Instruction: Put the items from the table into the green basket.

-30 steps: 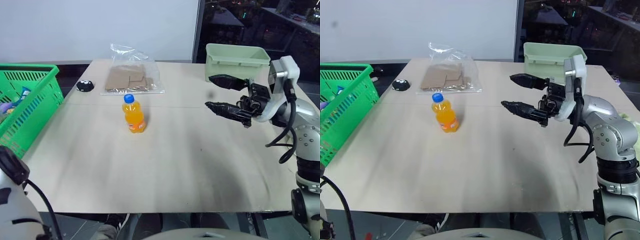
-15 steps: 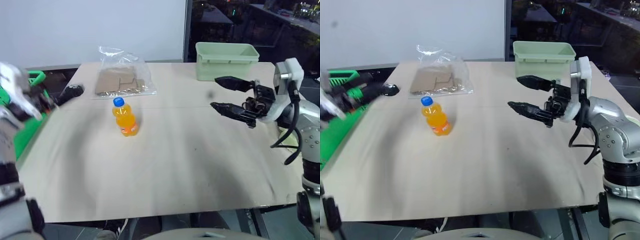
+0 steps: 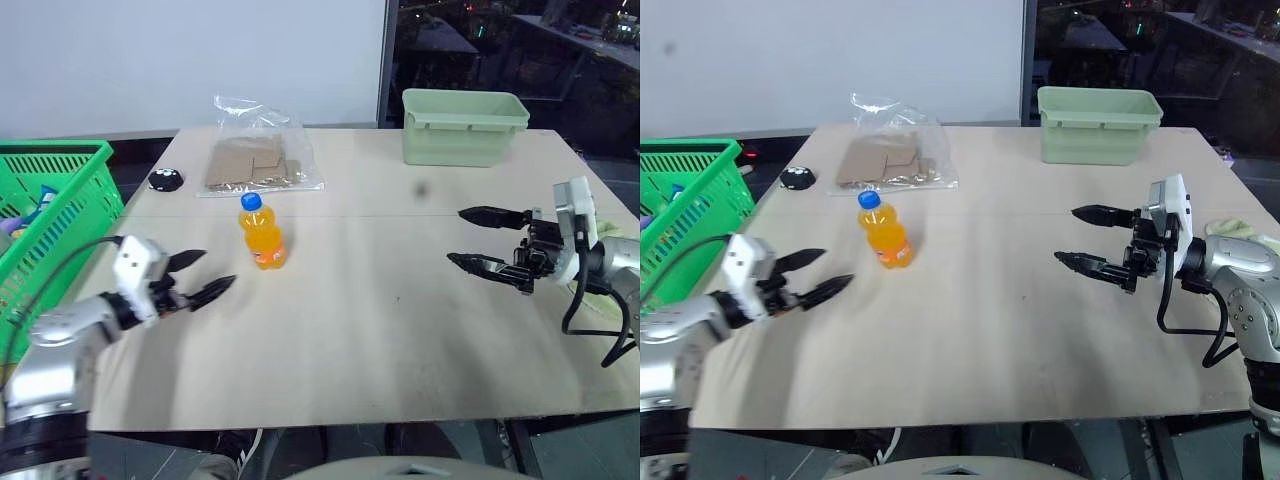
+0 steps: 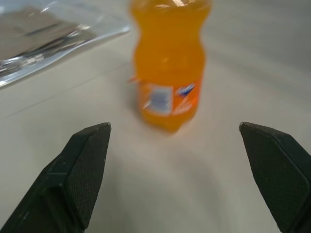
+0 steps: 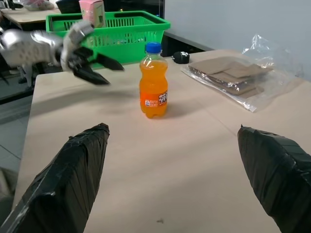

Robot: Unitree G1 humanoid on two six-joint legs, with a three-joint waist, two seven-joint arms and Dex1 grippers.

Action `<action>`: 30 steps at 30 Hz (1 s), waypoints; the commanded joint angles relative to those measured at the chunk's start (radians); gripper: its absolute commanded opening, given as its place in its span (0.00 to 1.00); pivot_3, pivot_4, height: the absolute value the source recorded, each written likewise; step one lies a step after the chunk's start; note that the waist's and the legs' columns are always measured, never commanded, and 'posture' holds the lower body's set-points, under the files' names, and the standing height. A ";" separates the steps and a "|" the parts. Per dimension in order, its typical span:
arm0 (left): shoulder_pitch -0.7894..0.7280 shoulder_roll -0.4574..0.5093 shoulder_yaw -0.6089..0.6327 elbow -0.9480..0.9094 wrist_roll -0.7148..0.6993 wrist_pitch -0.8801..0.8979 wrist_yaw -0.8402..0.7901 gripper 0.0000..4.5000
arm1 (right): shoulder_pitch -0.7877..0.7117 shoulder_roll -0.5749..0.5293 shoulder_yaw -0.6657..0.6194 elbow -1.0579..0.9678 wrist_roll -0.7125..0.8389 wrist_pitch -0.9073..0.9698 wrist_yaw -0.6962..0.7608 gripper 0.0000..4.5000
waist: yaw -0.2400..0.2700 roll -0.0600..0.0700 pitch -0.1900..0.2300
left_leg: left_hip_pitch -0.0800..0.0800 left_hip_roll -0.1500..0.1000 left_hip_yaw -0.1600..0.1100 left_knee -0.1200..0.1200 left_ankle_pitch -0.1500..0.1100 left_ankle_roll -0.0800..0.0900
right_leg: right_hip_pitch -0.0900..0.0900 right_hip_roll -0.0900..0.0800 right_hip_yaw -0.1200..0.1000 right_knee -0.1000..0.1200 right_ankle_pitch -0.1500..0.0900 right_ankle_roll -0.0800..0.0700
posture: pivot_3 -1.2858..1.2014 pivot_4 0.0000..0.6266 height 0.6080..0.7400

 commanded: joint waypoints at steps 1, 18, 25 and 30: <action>-0.076 -0.027 -0.020 0.032 0.040 -0.064 0.054 0.98 | -0.016 -0.009 -0.027 -0.016 0.003 -0.016 -0.001 1.00 | -0.005 0.000 0.000 | 0.001 0.000 0.000 0.000 0.000 0.000 | 0.001 0.000 0.000 0.000 0.000 0.000 | 0.50 0.03 1.00; -0.360 -0.200 -0.176 0.329 0.208 -0.272 0.197 0.98 | -0.011 0.001 -0.047 -0.040 0.011 -0.017 -0.042 1.00 | -0.019 0.001 0.000 | 0.003 0.000 0.000 -0.001 0.000 0.000 | 0.004 0.001 0.001 -0.003 0.000 0.001 | 0.48 0.01 1.00; -0.382 -0.228 -0.167 0.354 0.219 -0.296 0.258 0.64 | -0.012 0.002 -0.048 -0.042 0.014 -0.021 -0.046 1.00 | -0.020 0.001 0.000 | 0.003 0.000 0.000 -0.001 0.000 0.000 | 0.004 0.001 0.001 -0.003 0.000 0.001 | 0.48 0.01 1.00; -0.415 -0.202 -0.140 0.339 0.232 -0.309 0.311 0.64 | -0.021 0.008 -0.038 -0.038 0.017 -0.025 -0.041 1.00 | -0.020 0.001 0.000 | 0.003 0.000 0.000 -0.001 0.000 0.000 | 0.004 0.001 0.001 -0.003 0.000 0.001 | 0.48 0.02 1.00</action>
